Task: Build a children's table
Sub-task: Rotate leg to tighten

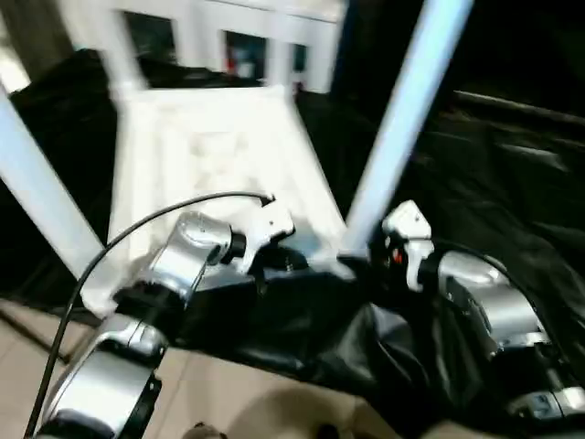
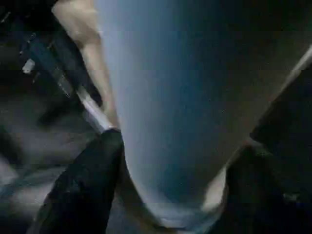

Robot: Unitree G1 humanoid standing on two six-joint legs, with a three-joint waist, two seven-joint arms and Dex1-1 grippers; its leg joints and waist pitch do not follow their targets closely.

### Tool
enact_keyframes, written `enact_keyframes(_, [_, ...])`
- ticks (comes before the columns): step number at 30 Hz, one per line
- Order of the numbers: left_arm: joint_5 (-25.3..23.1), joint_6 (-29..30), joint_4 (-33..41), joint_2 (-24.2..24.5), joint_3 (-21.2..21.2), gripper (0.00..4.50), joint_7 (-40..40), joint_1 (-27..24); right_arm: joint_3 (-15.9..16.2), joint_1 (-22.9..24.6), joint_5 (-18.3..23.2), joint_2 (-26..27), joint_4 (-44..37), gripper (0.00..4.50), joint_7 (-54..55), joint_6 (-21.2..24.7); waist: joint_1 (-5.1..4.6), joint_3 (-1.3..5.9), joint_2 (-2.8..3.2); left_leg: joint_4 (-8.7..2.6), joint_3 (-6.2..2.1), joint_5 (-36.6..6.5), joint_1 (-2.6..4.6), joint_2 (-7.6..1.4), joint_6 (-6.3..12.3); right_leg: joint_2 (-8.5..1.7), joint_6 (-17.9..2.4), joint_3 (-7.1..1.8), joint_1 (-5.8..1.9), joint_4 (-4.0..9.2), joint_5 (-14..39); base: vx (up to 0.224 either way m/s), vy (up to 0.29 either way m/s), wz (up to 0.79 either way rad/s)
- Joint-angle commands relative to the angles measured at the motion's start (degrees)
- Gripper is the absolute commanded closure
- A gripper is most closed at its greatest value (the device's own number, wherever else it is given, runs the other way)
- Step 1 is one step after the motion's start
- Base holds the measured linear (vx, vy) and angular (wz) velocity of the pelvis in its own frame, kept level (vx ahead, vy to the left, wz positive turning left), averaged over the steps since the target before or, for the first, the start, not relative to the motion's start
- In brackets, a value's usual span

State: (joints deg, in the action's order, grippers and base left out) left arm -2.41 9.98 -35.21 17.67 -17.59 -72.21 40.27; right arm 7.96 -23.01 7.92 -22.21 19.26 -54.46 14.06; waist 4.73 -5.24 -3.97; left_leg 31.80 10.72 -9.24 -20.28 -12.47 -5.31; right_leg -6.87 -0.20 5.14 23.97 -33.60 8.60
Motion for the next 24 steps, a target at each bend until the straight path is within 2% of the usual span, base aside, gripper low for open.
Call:
enact_keyframes(1, [1.2,0.5,2.1,-1.1,-3.1,4.5,-3.6,-1.0,1.5,0.7,0.3,-0.5,-0.9,1.29,-2.4,0.4,-0.05,4.94,-0.16,-2.8,0.42,-10.4,0.08,-0.81,5.49,-1.5,-15.1,-2.68,-3.25,2.5,7.3,0.052,-0.025,-0.04])
enact_keyframes(2, [1.4,0.9,2.8,-0.4,-3.2,4.5,-4.6,-1.4,1.4,1.1,0.8,-1.0,-1.6,1.29,-3.6,0.6,0.17,5.09,-0.05,-2.57,0.44,-7.1,-0.13,-0.84,6.12,-1.36,-15.7,-2.62,-3.42,1.89,3.3,0.052,-0.025,-0.04])
enact_keyframes(4, [1.6,1.6,4.3,0.6,-3.3,4.5,-6.1,-2.2,1.3,1.6,1.9,-1.9,-2.6,1.29,-5.5,0.9,0.3,5.12,-0.11,-2.2,0.61,-5.7,-0.1,-0.66,6.45,-1.14,-16.5,-2.74,-3.59,1.49,0.1,0.0,0.0,0.0])
enact_keyframes(7, [1.7,2.2,5.7,1.9,-3.3,4.5,-7.7,-3.0,1.3,2.0,3.2,-2.9,-3.7,1.55,-7.6,1.5,0.43,4.99,-0.19,-2.27,0.57,-7.0,-0.03,-0.72,6.23,-1.25,-16.0,-2.76,-3.67,1.67,2.8,0.0,0.0,0.0])
enact_keyframes(10, [2.0,2.7,6.4,2.4,-3.5,4.5,-8.3,-3.3,1.3,2.2,3.5,-3.3,-3.9,1.71,-8.5,1.3,0.48,4.67,-0.09,-2.56,0.44,-10.7,0.08,-0.85,4.0,-1.3,-14.1,-2.75,-3.47,2.41,9.8,0.0,0.0,0.0])
enact_keyframes(13, [2.2,3.2,7.0,2.8,-3.6,4.5,-8.5,-3.4,1.5,2.3,3.9,-3.5,-4.2,1.79,-9.5,1.3,0.41,4.49,-0.18,-2.66,0.39,-12.4,0.2,-0.84,2.85,-1.23,-12.6,-2.82,-3.26,2.84,13.6,0.0,0.0,0.0])
enact_keyframes(16, [2.2,4.0,8.1,3.0,-3.6,4.5,-8.7,-3.8,1.8,2.5,4.3,-3.8,-5.0,1.82,-10.7,1.9,0.34,4.52,-0.35,-2.68,0.29,-12.1,0.03,-0.81,2.5,-1.19,-11.7,-2.89,-3.34,2.77,14.6,0.0,0.0,0.0])
enact_keyframes(19, [2.2,4.2,8.1,3.0,-3.5,4.5,-8.4,-3.9,2.1,2.7,4.6,-3.9,-5.4,1.83,-10.9,2.2,0.32,4.59,-0.36,-2.55,0.34,-10.5,0.02,-0.71,2.88,-0.96,-12.0,-3.1,-3.21,2.52,12.4,0.0,0.0,0.0])
enact_keyframes(24, [0.1,3.7,5.5,1.9,-3.5,4.5,-2.9,-3.1,0.6,3.0,5.1,-1.3,-4.0,1.83,-6.8,2.5,0.32,4.51,-0.55,-2.5,0.4,-10.3,-0.04,-0.59,3.29,-0.82,-12.0,-3.34,-3.17,2.57,12.4,0.0,0.0,0.0])
